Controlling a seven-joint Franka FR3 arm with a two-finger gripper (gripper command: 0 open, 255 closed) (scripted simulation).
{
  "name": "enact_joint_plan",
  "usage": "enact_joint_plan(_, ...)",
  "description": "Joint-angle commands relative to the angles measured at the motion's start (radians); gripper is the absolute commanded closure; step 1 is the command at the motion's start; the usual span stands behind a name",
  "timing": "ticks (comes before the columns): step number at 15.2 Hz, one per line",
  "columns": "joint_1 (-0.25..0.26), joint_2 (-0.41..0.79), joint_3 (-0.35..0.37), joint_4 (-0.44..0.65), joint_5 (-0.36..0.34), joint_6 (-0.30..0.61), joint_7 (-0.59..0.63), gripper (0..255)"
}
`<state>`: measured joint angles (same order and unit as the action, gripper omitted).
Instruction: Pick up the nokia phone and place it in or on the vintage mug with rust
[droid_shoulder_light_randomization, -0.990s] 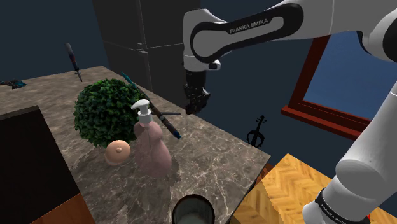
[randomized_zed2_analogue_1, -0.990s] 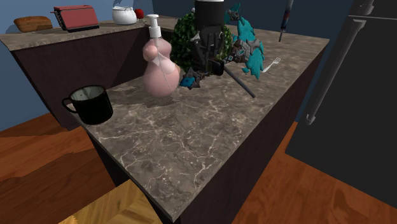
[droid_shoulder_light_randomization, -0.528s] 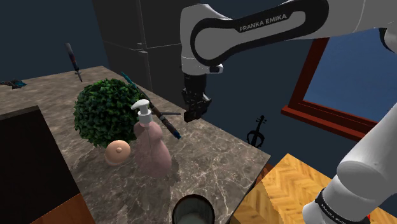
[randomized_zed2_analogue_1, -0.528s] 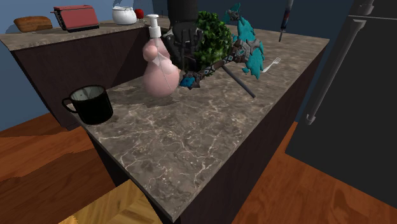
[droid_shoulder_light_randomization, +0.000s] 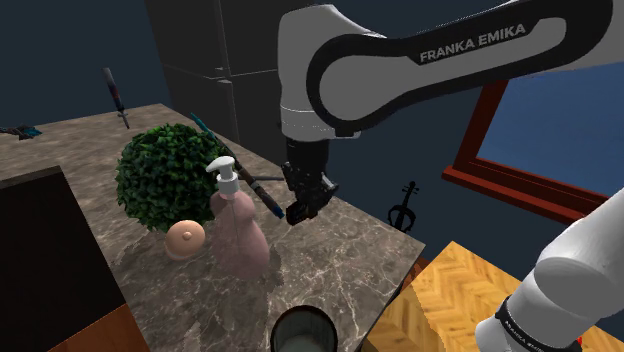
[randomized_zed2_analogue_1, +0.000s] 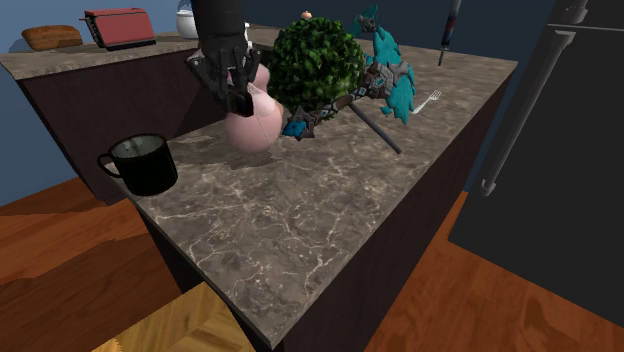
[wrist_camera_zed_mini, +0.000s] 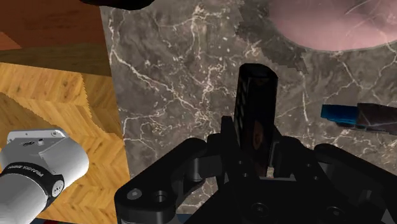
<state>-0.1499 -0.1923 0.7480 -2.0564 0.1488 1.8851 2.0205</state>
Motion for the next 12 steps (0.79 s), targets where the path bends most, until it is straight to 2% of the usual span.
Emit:
enact_joint_plan(1,0.022,-0.029,0.019,-0.016,0.025,-0.004,0.032,255)
enact_joint_plan(12,0.134,-0.109,0.163,-0.036,0.118,-0.014,0.248,255)
